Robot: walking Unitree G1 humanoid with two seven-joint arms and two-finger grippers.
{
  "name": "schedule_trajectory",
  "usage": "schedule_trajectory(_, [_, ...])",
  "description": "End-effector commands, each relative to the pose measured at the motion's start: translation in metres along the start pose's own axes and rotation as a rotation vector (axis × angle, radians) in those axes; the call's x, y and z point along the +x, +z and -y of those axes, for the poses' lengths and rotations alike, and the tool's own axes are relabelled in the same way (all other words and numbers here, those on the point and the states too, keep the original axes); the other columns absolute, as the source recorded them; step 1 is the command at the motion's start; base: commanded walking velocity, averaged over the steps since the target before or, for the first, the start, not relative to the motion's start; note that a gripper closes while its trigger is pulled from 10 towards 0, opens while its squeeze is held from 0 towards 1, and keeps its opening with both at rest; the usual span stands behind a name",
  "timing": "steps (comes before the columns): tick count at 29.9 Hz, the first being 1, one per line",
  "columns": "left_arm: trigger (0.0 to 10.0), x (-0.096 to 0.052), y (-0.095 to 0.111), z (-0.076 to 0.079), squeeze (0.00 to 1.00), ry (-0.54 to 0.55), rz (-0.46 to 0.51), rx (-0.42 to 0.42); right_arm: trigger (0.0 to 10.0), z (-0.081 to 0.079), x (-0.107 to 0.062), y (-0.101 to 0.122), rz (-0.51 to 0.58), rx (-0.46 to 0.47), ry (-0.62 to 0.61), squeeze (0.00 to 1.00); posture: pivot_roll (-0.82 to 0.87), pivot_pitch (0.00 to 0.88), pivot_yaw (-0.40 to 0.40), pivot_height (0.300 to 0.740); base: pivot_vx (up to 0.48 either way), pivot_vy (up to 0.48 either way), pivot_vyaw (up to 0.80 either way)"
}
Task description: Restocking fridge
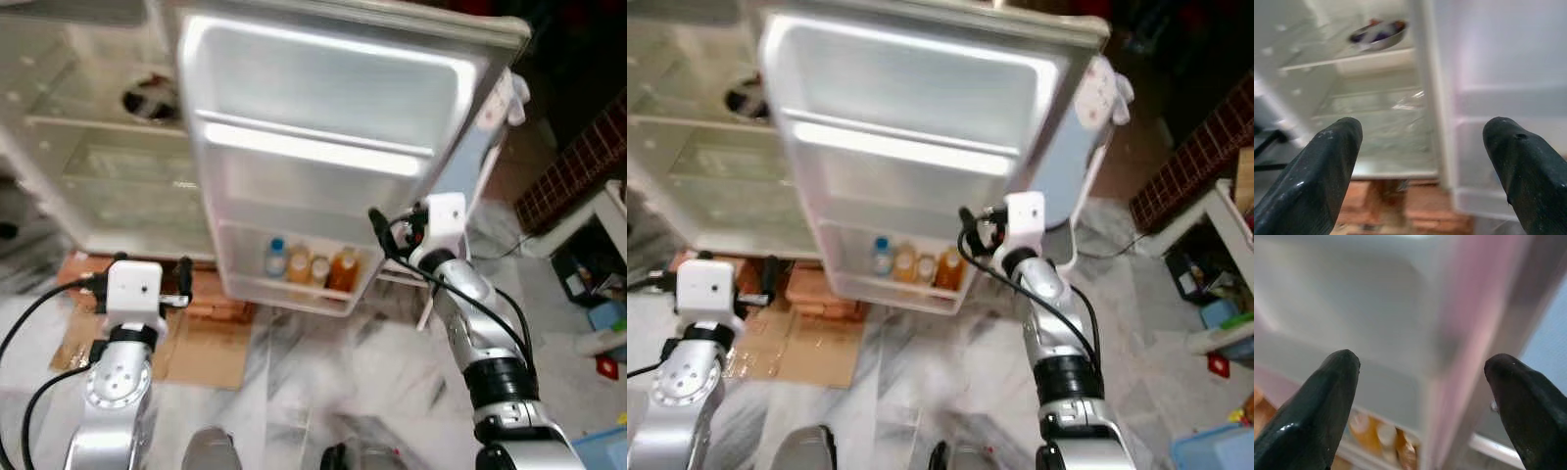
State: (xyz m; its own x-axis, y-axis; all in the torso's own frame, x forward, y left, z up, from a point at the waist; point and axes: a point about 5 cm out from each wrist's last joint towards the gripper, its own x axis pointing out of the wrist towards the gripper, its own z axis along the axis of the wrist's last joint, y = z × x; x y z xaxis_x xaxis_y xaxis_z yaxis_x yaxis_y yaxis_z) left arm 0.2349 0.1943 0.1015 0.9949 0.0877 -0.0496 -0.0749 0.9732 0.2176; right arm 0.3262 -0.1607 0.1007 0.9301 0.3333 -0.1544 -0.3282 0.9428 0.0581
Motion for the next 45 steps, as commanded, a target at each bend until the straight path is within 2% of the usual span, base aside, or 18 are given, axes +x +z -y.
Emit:
schedule_trajectory(1, [10.0, -0.004, -0.006, 0.001, 0.0, -0.006, -0.024, 0.008, 10.0, -0.013, -0.002, -0.011, -0.072, 0.007, 0.169, 0.0, 0.1, 0.139, -0.097, 0.74, 0.307, -0.368, 0.0])
schedule_trajectory(3, [10.0, -0.003, -0.006, 0.001, 0.0, -0.004, -0.022, 0.006, 10.0, -0.018, -0.005, -0.015, -0.107, 0.001, 0.243, 0.0, 0.1, 0.139, -0.097, 0.74, 0.307, -0.364, 0.0])
schedule_trajectory(6, [10.0, -0.003, -0.005, 0.002, 0.0, -0.003, -0.019, 0.0, 10.0, -0.028, -0.023, -0.032, -0.21, -0.056, 0.485, 0.0, 0.1, 0.137, -0.1, 0.74, 0.0, 0.0, 0.0])
schedule_trajectory(9, [10.0, -0.003, -0.005, 0.001, 0.0, -0.001, -0.019, 0.002, 10.0, -0.026, -0.034, -0.042, -0.279, -0.104, 0.58, 0.0, 0.1, 0.137, -0.1, 0.74, 0.0, 0.0, 0.0])
schedule_trajectory(12, [10.0, -0.003, -0.005, 0.001, 0.0, 0.002, -0.019, 0.003, 10.0, -0.02, -0.049, -0.058, -0.406, -0.19, 0.698, 0.0, 0.11, 0.136, -0.1, 0.74, 0.0, 0.0, 0.0])
schedule_trajectory(13, [10.0, -0.003, -0.005, 0.001, 0.0, 0.003, -0.019, 0.004, 10.0, -0.014, -0.055, -0.065, -0.457, -0.248, 0.724, 0.0, 0.11, 0.136, -0.099, 0.74, 0.0, 0.0, 0.0])
schedule_trajectory(14, [10.0, -0.003, -0.005, 0.001, 0.0, 0.003, -0.02, 0.005, 10.0, -0.004, -0.055, -0.071, -0.512, -0.328, 0.696, 0.0, 0.11, 0.137, -0.098, 0.74, 0.0, 0.0, 0.0])
schedule_trajectory(15, [10.0, -0.003, -0.005, 0.001, 0.0, 0.003, -0.02, 0.005, 10.0, -0.004, -0.055, -0.071, -0.512, -0.328, 0.696, 0.0, 0.11, 0.137, -0.098, 0.74, 0.0, 0.0, 0.0])
schedule_trajectory(16, [10.0, -0.003, -0.005, 0.001, 0.0, 0.003, -0.021, 0.007, 10.0, 0.008, -0.049, -0.075, -0.545, -0.419, 0.599, 0.0, 0.11, 0.137, -0.097, 0.74, 0.0, 0.0, 0.0])
schedule_trajectory(18, [10.0, -0.003, -0.005, 0.0, 0.0, 0.003, -0.02, 0.008, 10.0, 0.021, -0.039, -0.071, -0.543, -0.507, 0.458, 0.0, 0.11, 0.138, -0.096, 0.74, 0.0, 0.0, 0.0])
schedule_trajectory(19, [10.0, -0.003, -0.005, 0.0, 0.0, 0.003, -0.02, 0.009, 10.0, 0.024, -0.036, -0.069, -0.532, -0.53, 0.417, 0.0, 0.11, 0.138, -0.096, 0.74, 0.0, 0.0, 0.0])
schedule_trajectory(21, [10.0, -0.003, -0.006, -0.001, 0.0, 0.018, -0.027, 0.024, 10.0, 0.036, -0.016, -0.046, -0.419, -0.509, 0.18, 0.0, 0.11, 0.139, -0.093, 0.74, 0.0, 0.0, 0.0])
schedule_trajectory(23, [10.0, -0.003, -0.007, -0.002, 0.0, 0.034, -0.033, 0.034, 10.0, 0.037, -0.008, -0.033, -0.34, -0.516, 0.116, 0.0, 0.11, 0.14, -0.091, 0.74, 0.0, 0.0, 0.0])
schedule_trajectory(28, [10.0, -0.005, -0.01, -0.003, 0.0, 0.074, -0.051, 0.043, 10.0, 0.035, 0.011, -0.003, -0.144, -0.4, -0.043, 0.0, 0.12, 0.139, -0.091, 0.74, 0.0, 0.0, 0.25])
schedule_trajectory(30, [10.0, -0.005, -0.011, -0.003, 0.0, 0.077, -0.061, 0.045, 10.0, 0.032, 0.02, 0.013, -0.023, -0.321, -0.175, 0.0, 0.12, 0.139, -0.092, 0.74, 0.0, 0.0, 0.79])
schedule_trajectory(39, [10.0, -0.003, -0.014, -0.005, 0.0, 0.107, -0.088, 0.037, 10.0, 0.023, 0.036, 0.038, 0.111, -0.133, -0.353, 0.0, 0.12, 0.137, -0.09, 0.74, 0.0, 0.0, 0.77])
schedule_trajectory(40, [10.0, -0.002, -0.014, -0.004, 0.0, 0.105, -0.09, 0.039, 10.0, 0.019, 0.041, 0.045, 0.137, -0.083, -0.37, 0.0, 0.12, 0.135, -0.09, 0.74, 0.0, 0.0, 0.76])
schedule_trajectory(45, [10.0, -0.002, -0.014, -0.002, 0.0, 0.116, -0.101, 0.012, 10.0, 0.006, 0.051, 0.059, 0.189, -0.041, -0.366, 0.0, 0.13, 0.132, -0.093, 0.74, 0.0, 0.0, 0.76])
